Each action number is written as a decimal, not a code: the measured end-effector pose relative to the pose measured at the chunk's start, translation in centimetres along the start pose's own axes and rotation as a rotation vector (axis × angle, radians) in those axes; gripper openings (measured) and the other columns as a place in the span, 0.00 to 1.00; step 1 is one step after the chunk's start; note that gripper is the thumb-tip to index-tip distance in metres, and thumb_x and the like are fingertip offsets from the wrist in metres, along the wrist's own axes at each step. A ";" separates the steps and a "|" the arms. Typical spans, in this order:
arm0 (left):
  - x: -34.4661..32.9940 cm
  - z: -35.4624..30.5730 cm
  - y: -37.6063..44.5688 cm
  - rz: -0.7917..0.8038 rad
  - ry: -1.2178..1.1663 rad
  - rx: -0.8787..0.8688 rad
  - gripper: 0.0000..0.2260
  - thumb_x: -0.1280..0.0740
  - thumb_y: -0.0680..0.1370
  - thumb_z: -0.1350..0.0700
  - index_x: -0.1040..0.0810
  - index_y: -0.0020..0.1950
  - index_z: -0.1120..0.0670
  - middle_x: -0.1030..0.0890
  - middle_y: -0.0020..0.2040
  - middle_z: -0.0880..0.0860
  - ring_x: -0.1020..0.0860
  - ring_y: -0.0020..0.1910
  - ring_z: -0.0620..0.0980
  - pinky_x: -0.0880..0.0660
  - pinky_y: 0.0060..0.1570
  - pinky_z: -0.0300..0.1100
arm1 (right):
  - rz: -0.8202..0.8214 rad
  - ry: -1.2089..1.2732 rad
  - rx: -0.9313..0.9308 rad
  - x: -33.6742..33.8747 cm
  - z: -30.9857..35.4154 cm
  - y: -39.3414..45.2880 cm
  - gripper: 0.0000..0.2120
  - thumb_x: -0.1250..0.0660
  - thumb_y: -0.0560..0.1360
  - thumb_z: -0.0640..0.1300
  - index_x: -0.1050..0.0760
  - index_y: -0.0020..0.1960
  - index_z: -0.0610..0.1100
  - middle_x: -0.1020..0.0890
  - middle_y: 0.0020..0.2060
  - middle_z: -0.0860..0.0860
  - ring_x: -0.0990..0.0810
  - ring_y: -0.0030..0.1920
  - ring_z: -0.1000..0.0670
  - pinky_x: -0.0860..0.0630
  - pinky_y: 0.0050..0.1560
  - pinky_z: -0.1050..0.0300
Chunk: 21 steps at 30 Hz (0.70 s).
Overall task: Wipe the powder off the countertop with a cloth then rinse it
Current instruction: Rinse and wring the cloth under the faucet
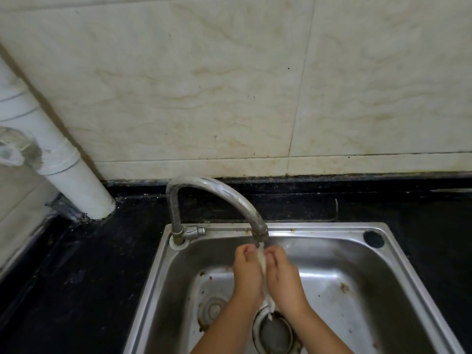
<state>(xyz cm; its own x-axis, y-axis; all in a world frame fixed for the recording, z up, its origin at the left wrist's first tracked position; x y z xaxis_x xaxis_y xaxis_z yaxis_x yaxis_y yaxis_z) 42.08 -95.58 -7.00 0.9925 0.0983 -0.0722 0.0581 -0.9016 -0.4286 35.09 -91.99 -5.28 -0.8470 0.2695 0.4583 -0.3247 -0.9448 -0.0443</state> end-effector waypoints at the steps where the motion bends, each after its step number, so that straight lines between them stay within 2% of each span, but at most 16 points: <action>1: 0.1 0.0 -0.4 0.033 0.015 -0.015 0.08 0.45 0.81 0.61 0.30 0.43 0.54 0.26 0.40 0.56 0.27 0.39 0.50 0.30 0.39 0.42 | -0.011 0.008 -0.035 0.1 -0.5 0.8 0.07 0.47 0.80 0.38 0.30 0.52 0.43 0.24 0.38 0.47 0.28 0.33 0.55 0.34 0.31 0.68; 3: 0.5 0.0 -1.1 0.083 0.023 -0.033 0.08 0.45 0.81 0.60 0.30 0.44 0.54 0.25 0.40 0.56 0.27 0.38 0.49 0.27 0.37 0.38 | 0.018 -0.018 -0.061 -0.1 -1.3 1.7 0.10 0.47 0.80 0.37 0.29 0.57 0.39 0.24 0.39 0.46 0.26 0.35 0.54 0.33 0.31 0.71; 5: 1.2 -0.3 -1.1 0.069 -0.001 -0.026 0.08 0.45 0.81 0.61 0.30 0.44 0.55 0.25 0.39 0.55 0.26 0.37 0.48 0.27 0.33 0.34 | 0.041 -0.015 -0.081 -0.4 -1.6 1.9 0.11 0.46 0.80 0.38 0.29 0.59 0.40 0.23 0.42 0.47 0.24 0.42 0.51 0.32 0.36 0.67; 8: 2.4 -1.0 -0.8 0.023 0.025 -0.055 0.07 0.43 0.80 0.62 0.31 0.44 0.52 0.26 0.42 0.54 0.27 0.38 0.47 0.28 0.33 0.30 | 0.012 0.180 -0.168 -0.3 -2.0 1.3 0.08 0.43 0.79 0.37 0.27 0.55 0.44 0.21 0.49 0.47 0.23 0.47 0.49 0.30 0.38 0.67; 9: 2.7 -1.0 -0.7 0.039 0.026 -0.063 0.06 0.42 0.79 0.62 0.31 0.46 0.51 0.26 0.44 0.54 0.27 0.40 0.47 0.27 0.37 0.32 | 0.044 0.301 -0.223 -0.2 -2.1 1.0 0.08 0.42 0.79 0.37 0.27 0.52 0.46 0.21 0.51 0.46 0.23 0.48 0.49 0.27 0.42 0.67; 11: 3.0 -1.1 -0.7 0.106 0.023 -0.052 0.11 0.40 0.78 0.64 0.32 0.50 0.48 0.25 0.47 0.54 0.25 0.44 0.50 0.24 0.47 0.44 | 0.187 0.604 -0.343 -0.4 -2.0 0.1 0.08 0.40 0.78 0.39 0.25 0.49 0.49 0.19 0.51 0.44 0.20 0.46 0.50 0.23 0.46 0.62; 13: 3.1 -1.1 -0.9 0.159 0.039 -0.033 0.14 0.39 0.77 0.67 0.32 0.50 0.46 0.25 0.50 0.54 0.25 0.48 0.53 0.25 0.52 0.51 | 0.302 0.817 -0.479 -0.4 -1.4 -0.5 0.07 0.40 0.78 0.38 0.25 0.48 0.47 0.17 0.42 0.47 0.17 0.38 0.52 0.20 0.38 0.63; 14: 3.2 -1.2 -0.9 0.161 0.037 -0.027 0.15 0.39 0.77 0.68 0.31 0.50 0.46 0.26 0.51 0.55 0.25 0.49 0.54 0.25 0.53 0.53 | 0.319 0.843 -0.526 -0.3 -1.3 -0.5 0.06 0.39 0.77 0.37 0.24 0.46 0.44 0.16 0.37 0.48 0.17 0.34 0.53 0.21 0.34 0.63; 16: 3.3 -1.0 -1.0 0.149 0.028 -0.011 0.16 0.40 0.77 0.68 0.31 0.49 0.45 0.26 0.51 0.54 0.25 0.53 0.56 0.26 0.57 0.56 | 0.278 0.782 -0.567 -0.1 -1.7 -0.4 0.05 0.37 0.76 0.36 0.24 0.43 0.39 0.17 0.30 0.48 0.18 0.29 0.53 0.22 0.30 0.63; 18: 3.2 -1.0 -1.1 0.119 0.013 0.008 0.15 0.40 0.77 0.68 0.30 0.49 0.46 0.26 0.50 0.54 0.26 0.53 0.57 0.26 0.55 0.56 | 0.194 0.688 -0.545 0.2 -2.1 -0.2 0.05 0.34 0.74 0.37 0.24 0.40 0.39 0.18 0.28 0.49 0.19 0.27 0.54 0.23 0.29 0.64; 21: 2.7 -0.9 -1.5 0.008 -0.137 0.109 0.10 0.42 0.78 0.67 0.31 0.52 0.53 0.26 0.46 0.55 0.26 0.47 0.55 0.25 0.46 0.49 | 0.000 0.674 -0.527 0.4 -2.5 -0.4 0.06 0.32 0.73 0.38 0.24 0.38 0.42 0.19 0.32 0.47 0.20 0.32 0.50 0.23 0.32 0.61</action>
<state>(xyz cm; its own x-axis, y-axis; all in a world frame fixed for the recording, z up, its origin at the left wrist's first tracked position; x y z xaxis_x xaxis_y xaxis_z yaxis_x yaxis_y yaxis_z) 44.75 -94.40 -5.72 0.9686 0.1548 -0.1945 0.0315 -0.8525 -0.5218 33.82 -91.05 -7.26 -0.8620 0.4809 -0.1601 -0.3370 -0.7797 -0.5277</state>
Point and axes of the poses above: each hand's wrist, its own y-axis towards the middle knuckle, its own x-axis out of the back of the hand, z = x × y, the point moved 3 cm from there along y, towards the middle knuckle
